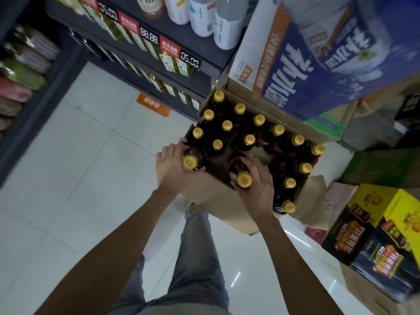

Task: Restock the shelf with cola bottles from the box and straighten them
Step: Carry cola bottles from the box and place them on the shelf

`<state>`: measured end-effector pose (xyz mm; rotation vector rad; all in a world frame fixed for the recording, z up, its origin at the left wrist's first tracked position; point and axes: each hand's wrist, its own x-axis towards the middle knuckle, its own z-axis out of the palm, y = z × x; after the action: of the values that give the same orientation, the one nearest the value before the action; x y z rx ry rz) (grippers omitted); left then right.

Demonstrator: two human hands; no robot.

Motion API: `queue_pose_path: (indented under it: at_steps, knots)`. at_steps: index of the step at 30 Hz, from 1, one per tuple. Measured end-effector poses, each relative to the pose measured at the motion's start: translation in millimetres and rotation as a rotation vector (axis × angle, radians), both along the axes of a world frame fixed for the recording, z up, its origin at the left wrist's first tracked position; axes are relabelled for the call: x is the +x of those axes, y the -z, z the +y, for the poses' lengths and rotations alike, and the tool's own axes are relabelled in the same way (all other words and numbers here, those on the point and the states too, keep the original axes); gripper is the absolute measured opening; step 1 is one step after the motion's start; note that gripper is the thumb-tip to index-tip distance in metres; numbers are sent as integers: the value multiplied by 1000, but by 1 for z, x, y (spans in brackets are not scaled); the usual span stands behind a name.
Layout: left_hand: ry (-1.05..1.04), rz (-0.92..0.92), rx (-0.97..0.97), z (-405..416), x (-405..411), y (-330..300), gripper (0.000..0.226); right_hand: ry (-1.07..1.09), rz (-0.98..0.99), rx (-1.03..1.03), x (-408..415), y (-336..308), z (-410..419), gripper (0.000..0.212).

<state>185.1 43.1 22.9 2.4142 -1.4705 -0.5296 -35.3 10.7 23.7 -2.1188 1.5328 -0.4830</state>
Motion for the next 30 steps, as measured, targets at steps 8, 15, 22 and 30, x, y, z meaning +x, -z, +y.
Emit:
queue_pose_path:
  at_steps: [8, 15, 22, 30]
  knots:
    - [-320, 538, -394, 87, 32, -99, 57, -178, -157, 12, 49, -85, 17, 70]
    - [-780, 855, -623, 194, 94, -135, 51, -262, -296, 221, 150, -118, 72, 76]
    - [-1078, 926, -748, 352, 171, -125, 63, -459, -330, 356, 265, -104, 191, 61]
    - [-1112, 726, -485, 568, 268, -117, 75, -637, -264, 544, 424, -93, 376, 55]
